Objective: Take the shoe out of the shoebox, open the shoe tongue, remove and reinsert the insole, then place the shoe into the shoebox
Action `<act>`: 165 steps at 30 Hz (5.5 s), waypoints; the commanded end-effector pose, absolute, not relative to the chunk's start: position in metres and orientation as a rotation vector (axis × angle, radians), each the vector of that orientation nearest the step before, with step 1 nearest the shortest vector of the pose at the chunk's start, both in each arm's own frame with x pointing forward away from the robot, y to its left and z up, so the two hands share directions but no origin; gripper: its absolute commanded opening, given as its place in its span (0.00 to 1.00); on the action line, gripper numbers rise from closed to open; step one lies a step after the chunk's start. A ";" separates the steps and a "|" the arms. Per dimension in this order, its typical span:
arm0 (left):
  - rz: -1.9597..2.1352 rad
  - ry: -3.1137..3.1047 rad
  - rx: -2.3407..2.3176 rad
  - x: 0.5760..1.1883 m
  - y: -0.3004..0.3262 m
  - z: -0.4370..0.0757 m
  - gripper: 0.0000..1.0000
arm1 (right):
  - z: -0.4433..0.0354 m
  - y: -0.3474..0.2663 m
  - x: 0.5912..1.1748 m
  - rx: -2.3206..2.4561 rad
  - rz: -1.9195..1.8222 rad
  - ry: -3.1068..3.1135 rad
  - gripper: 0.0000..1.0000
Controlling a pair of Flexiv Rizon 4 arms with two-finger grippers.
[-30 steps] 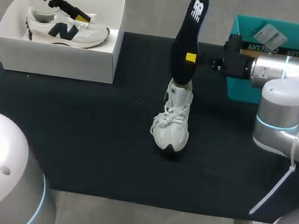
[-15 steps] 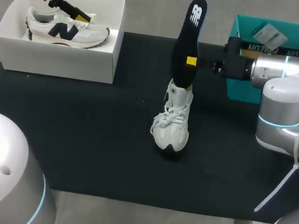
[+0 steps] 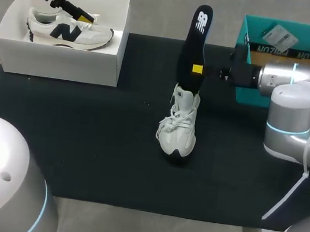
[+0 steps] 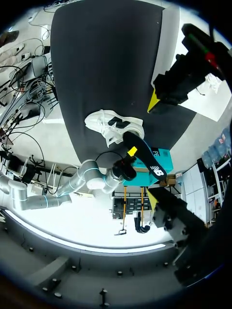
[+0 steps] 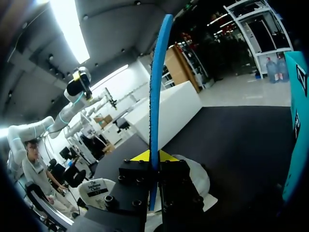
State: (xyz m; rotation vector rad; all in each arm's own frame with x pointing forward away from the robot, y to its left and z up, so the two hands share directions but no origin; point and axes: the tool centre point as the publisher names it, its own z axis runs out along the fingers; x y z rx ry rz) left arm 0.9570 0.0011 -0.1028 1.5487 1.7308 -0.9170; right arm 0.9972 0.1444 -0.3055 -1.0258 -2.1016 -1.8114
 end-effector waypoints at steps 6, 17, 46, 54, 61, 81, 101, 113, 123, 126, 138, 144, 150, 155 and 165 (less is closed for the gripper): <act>-0.915 1.734 1.553 0.958 0.001 -0.102 1.00 | -0.321 0.153 0.985 -1.007 -1.824 -2.123 0.00; -0.915 1.734 1.553 0.958 0.001 -0.102 1.00 | -0.337 0.157 0.967 -1.022 -1.829 -2.116 0.00; -0.915 1.734 1.553 0.958 0.001 -0.102 1.00 | -0.340 0.149 0.962 -1.007 -1.787 -2.114 0.49; -0.915 1.734 1.553 0.958 0.001 -0.102 1.00 | -0.323 0.147 0.984 -0.945 -1.796 -2.165 0.49; -0.915 1.734 1.553 0.958 0.001 -0.102 1.00 | -0.314 0.144 0.991 -0.930 -1.785 -2.206 0.00; -0.915 1.734 1.553 0.958 0.001 -0.102 1.00 | -0.321 0.144 0.989 -0.782 -1.760 -2.291 0.00; -0.915 1.734 1.553 0.958 0.001 -0.102 1.00 | -0.346 0.152 0.946 -0.852 -1.701 -2.182 0.00; -0.915 1.734 1.553 0.958 0.001 -0.102 1.00 | -0.322 0.142 0.972 -0.829 -1.756 -2.210 0.89; -0.915 1.734 1.553 0.958 0.001 -0.102 1.00 | -0.310 0.137 1.002 -0.785 -1.777 -2.242 0.47; -0.915 1.734 1.553 0.958 0.001 -0.102 1.00 | -0.311 0.139 1.003 -0.782 -1.773 -2.240 0.40; -0.915 1.734 1.553 0.958 0.001 -0.102 1.00 | -0.326 0.140 0.994 -0.785 -1.704 -2.208 0.00; -0.915 1.734 1.553 0.958 0.001 -0.102 1.00 | -0.336 0.146 0.980 -0.784 -1.651 -2.176 0.00; -0.915 1.734 1.553 0.958 0.001 -0.102 1.00 | -0.346 0.152 0.964 -0.787 -1.610 -2.132 0.00; -0.915 1.734 1.553 0.958 0.001 -0.102 1.00 | -0.345 0.151 0.960 -0.801 -1.627 -2.112 0.25; -0.915 1.734 1.553 0.958 0.001 -0.102 1.00 | -0.321 0.143 0.993 -0.761 -1.669 -2.178 0.48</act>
